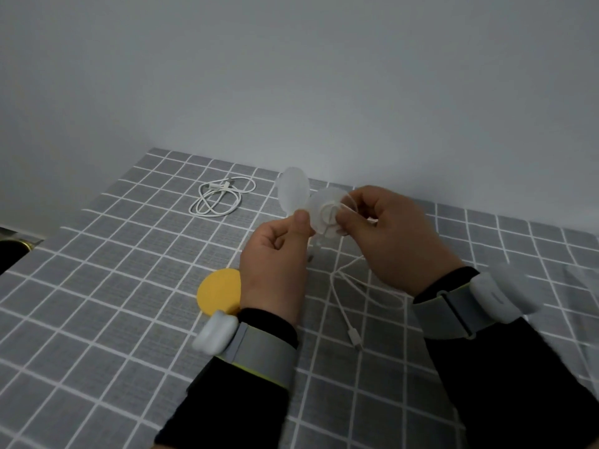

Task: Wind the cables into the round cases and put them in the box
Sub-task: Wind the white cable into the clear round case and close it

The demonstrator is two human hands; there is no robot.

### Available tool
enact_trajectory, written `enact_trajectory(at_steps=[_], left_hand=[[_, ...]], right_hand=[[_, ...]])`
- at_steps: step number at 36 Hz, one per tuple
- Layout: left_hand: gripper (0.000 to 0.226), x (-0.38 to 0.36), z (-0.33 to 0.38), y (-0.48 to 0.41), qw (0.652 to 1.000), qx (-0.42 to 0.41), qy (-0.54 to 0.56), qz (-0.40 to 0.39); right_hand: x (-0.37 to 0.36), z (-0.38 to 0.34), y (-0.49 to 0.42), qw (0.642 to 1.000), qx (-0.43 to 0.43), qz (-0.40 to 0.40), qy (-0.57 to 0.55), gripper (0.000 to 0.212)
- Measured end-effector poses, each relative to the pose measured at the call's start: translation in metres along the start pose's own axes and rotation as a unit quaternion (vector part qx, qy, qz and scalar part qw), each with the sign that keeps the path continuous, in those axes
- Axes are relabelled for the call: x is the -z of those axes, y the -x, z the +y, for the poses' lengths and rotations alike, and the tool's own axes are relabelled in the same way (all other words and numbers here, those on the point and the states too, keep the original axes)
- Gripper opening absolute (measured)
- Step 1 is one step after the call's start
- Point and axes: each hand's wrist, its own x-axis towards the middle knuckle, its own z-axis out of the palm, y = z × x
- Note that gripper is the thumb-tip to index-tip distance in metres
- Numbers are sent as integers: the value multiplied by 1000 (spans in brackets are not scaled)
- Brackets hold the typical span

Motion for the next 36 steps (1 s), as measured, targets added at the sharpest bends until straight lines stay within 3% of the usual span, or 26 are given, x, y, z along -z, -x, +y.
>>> enact_trajectory(at_steps=[5, 9, 13, 17, 21, 32, 36], left_hand=[[12, 2, -1, 0, 995, -78, -45, 39], [37, 1, -9, 1, 969, -212, -129, -18], [35, -1, -10, 3, 952, -239, -165, -103], [21, -1, -9, 5, 941, -256, -192, -106], [8, 0, -5, 6, 954, -203, -183, -122], [9, -1, -2, 9, 977, -112, -69, -165], [11, -1, -1, 11, 970, -95, -92, -206]], right_hand=[[22, 2, -1, 996, 15, -42, 72, 13], [34, -3, 2, 988, 26, -115, 99, 13], [40, -10, 4, 980, 31, -171, 94, 12], [45, -9, 5, 971, 33, -199, 124, 8], [46, -10, 5, 966, 40, -205, 152, 8], [49, -11, 6, 975, 33, -185, 120, 10], [55, -9, 5, 976, 26, -178, 120, 11]])
